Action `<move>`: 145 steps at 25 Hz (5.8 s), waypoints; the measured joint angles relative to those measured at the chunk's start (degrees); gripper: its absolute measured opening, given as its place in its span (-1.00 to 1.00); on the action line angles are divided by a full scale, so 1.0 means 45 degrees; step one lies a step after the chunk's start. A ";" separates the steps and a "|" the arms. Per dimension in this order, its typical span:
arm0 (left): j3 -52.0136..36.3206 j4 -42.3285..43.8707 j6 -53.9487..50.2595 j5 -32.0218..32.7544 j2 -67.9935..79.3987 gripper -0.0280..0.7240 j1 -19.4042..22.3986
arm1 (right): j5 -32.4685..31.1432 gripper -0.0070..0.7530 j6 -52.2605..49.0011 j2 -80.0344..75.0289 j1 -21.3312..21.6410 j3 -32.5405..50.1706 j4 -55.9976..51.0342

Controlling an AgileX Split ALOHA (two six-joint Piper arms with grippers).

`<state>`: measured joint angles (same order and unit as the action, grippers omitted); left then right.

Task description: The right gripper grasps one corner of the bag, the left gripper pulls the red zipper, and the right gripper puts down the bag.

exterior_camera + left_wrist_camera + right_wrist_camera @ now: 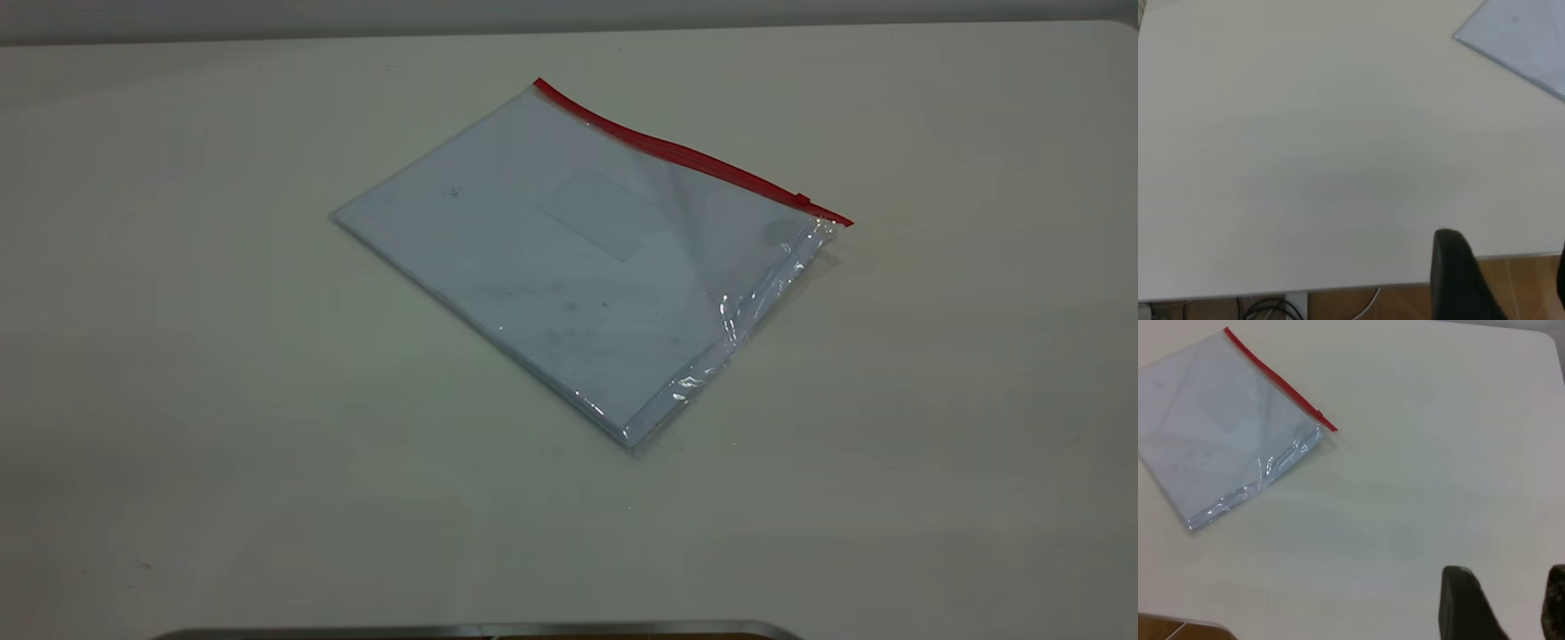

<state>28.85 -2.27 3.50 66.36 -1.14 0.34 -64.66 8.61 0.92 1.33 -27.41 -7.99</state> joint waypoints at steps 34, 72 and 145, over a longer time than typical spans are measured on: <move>0.4950 -0.2769 0.3357 -0.6948 1.5985 0.40 0.0000 | 0.8349 0.24 1.2289 -1.6791 0.0000 -0.0281 -1.2802; 0.6359 -0.4762 0.4949 -0.8544 1.9465 0.40 0.0000 | 0.4181 0.23 1.8201 -3.1779 0.1077 -0.8731 -1.7706; 1.5495 -1.3135 1.5171 -0.1719 3.0773 0.35 -0.1714 | 0.3493 -0.89 1.6234 -3.0629 -0.3592 -1.3408 -1.2518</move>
<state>98.58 -61.38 71.77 58.62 137.34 -7.37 -48.94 81.66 -136.92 -14.83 -87.74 -64.32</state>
